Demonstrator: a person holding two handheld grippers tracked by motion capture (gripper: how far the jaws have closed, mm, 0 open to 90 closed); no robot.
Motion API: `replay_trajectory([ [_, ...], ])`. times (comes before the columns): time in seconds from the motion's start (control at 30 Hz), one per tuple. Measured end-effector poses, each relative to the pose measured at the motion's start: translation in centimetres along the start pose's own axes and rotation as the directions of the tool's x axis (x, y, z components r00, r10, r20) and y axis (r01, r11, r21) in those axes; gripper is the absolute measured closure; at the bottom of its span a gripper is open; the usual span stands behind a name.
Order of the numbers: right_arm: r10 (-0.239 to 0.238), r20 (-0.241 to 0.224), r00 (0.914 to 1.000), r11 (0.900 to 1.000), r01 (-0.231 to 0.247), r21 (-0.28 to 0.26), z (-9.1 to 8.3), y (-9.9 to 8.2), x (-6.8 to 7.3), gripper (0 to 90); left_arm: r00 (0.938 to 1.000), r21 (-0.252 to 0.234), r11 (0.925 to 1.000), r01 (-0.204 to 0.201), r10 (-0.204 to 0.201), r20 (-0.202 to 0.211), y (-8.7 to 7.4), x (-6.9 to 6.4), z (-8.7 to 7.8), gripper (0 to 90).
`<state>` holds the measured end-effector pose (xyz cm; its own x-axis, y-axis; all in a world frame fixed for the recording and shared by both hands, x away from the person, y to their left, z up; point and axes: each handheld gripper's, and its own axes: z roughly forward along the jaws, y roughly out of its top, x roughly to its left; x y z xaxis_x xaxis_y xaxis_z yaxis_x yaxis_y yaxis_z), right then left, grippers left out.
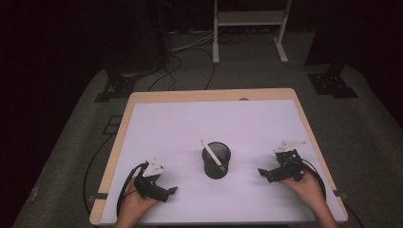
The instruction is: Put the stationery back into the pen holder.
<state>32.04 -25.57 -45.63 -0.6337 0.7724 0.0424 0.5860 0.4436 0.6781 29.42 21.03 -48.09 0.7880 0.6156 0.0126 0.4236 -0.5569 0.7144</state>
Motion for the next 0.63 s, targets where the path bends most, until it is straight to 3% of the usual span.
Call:
replay_trajectory([
  [0.33, 0.021, 0.045, 0.9988, 0.9998, -0.021, 0.001, -0.5, -3.0, -1.2, 0.8, 1.0000, 0.000, 1.0000, 0.001, -0.001, 0.000, 0.0, 0.0, 0.0, 0.8],
  [0.4, 0.006, 0.051, 0.9987, 0.9999, -0.007, 0.011, -0.1, -3.5, -1.2, 0.0, 1.0000, 0.000, 1.0000, 0.001, -0.001, 0.001, 0.0, 0.0, 0.0, 0.8],
  [0.63, 0.000, 0.055, 0.9985, 0.9996, 0.002, -0.030, -0.1, -4.1, -1.1, 0.0, 1.0000, -0.002, 1.0000, -0.001, 0.001, -0.003, 0.0, -0.1, 0.0, 0.8],
])
